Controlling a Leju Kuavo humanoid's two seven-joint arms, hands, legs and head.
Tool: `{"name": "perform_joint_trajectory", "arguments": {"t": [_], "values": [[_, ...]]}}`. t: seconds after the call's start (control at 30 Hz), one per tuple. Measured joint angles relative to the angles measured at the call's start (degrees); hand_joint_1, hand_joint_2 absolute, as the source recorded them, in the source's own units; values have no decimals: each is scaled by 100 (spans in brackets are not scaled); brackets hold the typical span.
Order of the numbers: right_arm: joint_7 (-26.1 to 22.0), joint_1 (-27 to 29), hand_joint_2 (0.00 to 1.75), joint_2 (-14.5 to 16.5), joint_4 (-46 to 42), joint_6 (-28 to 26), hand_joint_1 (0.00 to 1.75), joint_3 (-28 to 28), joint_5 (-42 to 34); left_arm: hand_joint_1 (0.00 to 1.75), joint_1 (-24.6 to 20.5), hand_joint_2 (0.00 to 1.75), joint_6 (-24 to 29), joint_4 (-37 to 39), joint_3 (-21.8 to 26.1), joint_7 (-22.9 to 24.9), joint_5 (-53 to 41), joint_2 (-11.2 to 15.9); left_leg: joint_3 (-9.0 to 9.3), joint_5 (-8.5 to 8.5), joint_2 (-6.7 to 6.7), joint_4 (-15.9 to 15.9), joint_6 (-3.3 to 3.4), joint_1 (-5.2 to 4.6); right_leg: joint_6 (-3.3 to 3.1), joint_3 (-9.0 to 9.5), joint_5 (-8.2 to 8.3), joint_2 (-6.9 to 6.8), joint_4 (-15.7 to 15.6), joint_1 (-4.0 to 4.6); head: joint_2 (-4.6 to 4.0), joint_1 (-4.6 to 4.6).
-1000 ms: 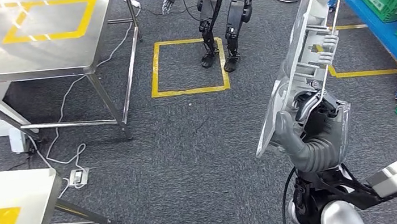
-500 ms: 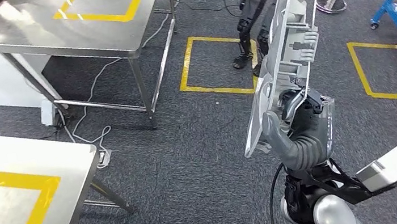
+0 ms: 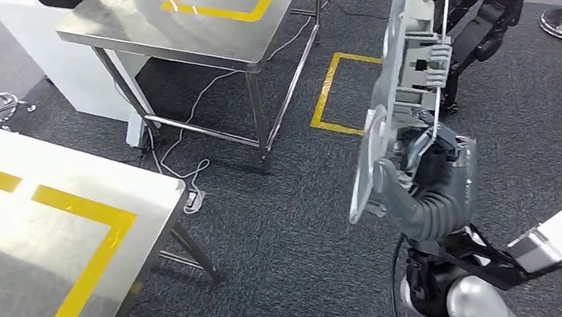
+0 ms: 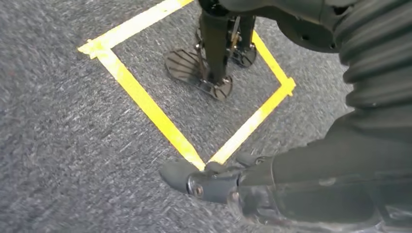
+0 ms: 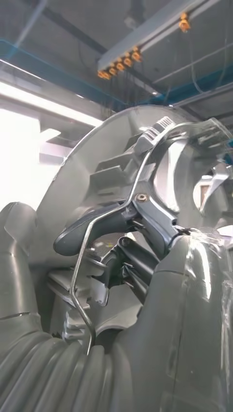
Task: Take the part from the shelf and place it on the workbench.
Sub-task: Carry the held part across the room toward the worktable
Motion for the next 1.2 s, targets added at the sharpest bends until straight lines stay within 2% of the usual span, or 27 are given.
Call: {"name": "perform_joint_trajectory", "arguments": {"t": [0.03,0.07,0.1,0.13,0.17,0.2,0.23,0.3,0.33,0.4,0.47,0.53,0.57,0.6,0.63,0.67,0.7,0.77,0.83,0.9,0.93,0.97,1.03,1.1,1.13,1.17,1.2], "values": [[2,1,175,3,-1,-1,154,1,4,0,-4,175,1,1,0,-1,-9,-4,-167,-187,113,351,-27,18,-11,3,3,-75,-8,5,0,-37],[3,3,175,4,1,-1,154,3,5,0,-8,175,1,1,0,-4,-18,-9,-319,-326,135,685,-53,43,-14,3,1,-157,-6,5,0,-65],[4,8,175,5,5,1,154,8,5,0,-6,175,4,1,0,-8,-30,-13,-402,-375,139,884,-76,65,-9,3,-5,-239,-4,4,0,-98],[4,12,175,5,8,2,154,13,5,0,-4,175,8,1,0,-12,-45,-13,-387,-328,148,899,-97,82,2,5,-13,-319,-1,2,0,-130],[3,15,175,7,11,4,154,18,5,0,-2,175,13,2,0,-12,-61,-10,-254,-188,184,691,-115,97,19,9,-24,-392,5,-2,0,-160],[0,15,175,8,13,7,154,21,7,0,-2,175,19,2,0,-9,-74,-4,-38,-12,292,331,-128,104,46,15,-41,-458,19,-4,0,-186],[-4,15,175,9,12,9,154,22,8,0,-6,175,23,3,0,-4,-84,1,167,103,474,-21,-124,81,82,17,-64,-514,36,8,0,-210],[-11,10,175,10,11,14,154,28,9,0,-10,175,31,3,0,9,-93,5,389,194,721,-449,-45,38,148,28,-105,-609,72,41,0,-211],[-14,9,175,11,10,16,154,33,9,0,-10,175,32,3,0,14,-94,5,389,174,735,-485,10,13,167,33,-116,-654,75,56,0,-202],[-16,9,175,14,10,19,154,46,10,0,-7,175,35,3,0,23,-95,6,375,188,578,-503,100,17,205,53,-155,-711,77,40,0,-169],[-21,20,175,17,10,17,154,54,9,0,-14,175,48,3,0,35,-97,7,378,204,411,-516,163,29,247,-20,-363,-510,308,8,0,-136],[-46,49,175,18,11,17,154,66,4,0,-34,175,78,3,0,49,-99,11,380,216,235,-518,214,22,252,-308,-749,-217,1005,-4,0,-82],[-60,70,175,18,12,17,154,73,-1,0,-44,175,93,3,0,54,-98,14,381,222,139,-517,236,10,241,-489,-910,-152,1405,-2,0,-54],[-72,92,175,18,13,17,154,79,-7,0,-49,175,105,3,0,59,-94,17,382,226,39,-517,251,-6,224,-626,-982,-125,1686,1,0,-31],[-77,109,175,17,14,17,154,85,-15,0,-47,175,111,4,0,62,-88,20,387,231,-65,-516,262,-21,195,-679,-931,-109,1760,5,0,-7],[-78,118,175,17,14,17,154,89,-21,0,-43,175,111,4,0,64,-82,21,394,235,-168,-516,269,-35,157,-636,-768,-85,1609,14,0,16],[-79,117,175,17,14,17,154,92,-26,0,-39,175,108,5,0,64,-75,22,404,239,-265,-515,273,-45,109,-511,-527,-20,1275,28,0,39],[-81,106,175,17,13,26,154,96,-29,0,-41,175,87,5,1,54,-64,16,405,254,-430,-513,263,-52,24,-237,-144,233,570,46,0,57],[-83,92,175,17,14,41,154,101,-35,0,-38,175,60,5,2,43,-59,9,361,289,-555,-513,213,-28,-11,-115,-62,366,253,59,0,67],[-84,79,175,20,15,50,154,110,-43,0,-14,175,48,5,2,41,-62,7,317,328,-634,-527,145,-8,-13,-77,-54,260,140,59,0,86],[-84,76,175,26,17,51,154,113,-45,0,2,175,46,5,1,42,-66,6,296,310,-512,-511,118,-23,-13,-51,-31,198,76,51,0,77],[-88,74,175,33,20,51,154,114,-46,0,10,175,47,5,1,44,-69,7,249,237,-328,-428,91,-37,-14,-24,-1,134,14,45,0,52],[-99,75,175,44,37,50,154,110,-44,0,5,175,46,6,0,52,-75,8,20,-70,68,49,28,-34,-19,11,37,-4,-56,47,0,-15],[-108,94,175,43,62,44,154,109,-44,0,-7,175,43,5,0,63,-80,5,-273,-336,136,679,-44,25,-18,10,35,-161,-53,49,0,-76],[-108,108,175,42,75,40,154,111,-45,0,-5,175,41,5,0,68,-82,5,-324,-339,138,806,-73,51,-10,10,28,-241,-47,46,0,-107],[-108,119,175,42,85,37,154,113,-46,0,-2,175,40,6,0,69,-84,7,-270,-245,155,731,-100,74,4,10,18,-321,-41,39,0,-139],[-108,124,175,42,93,35,154,115,-46,0,0,175,40,6,0,69,-85,12,-108,-79,208,455,-121,89,25,13,4,-392,-29,31,0,-164]]}}
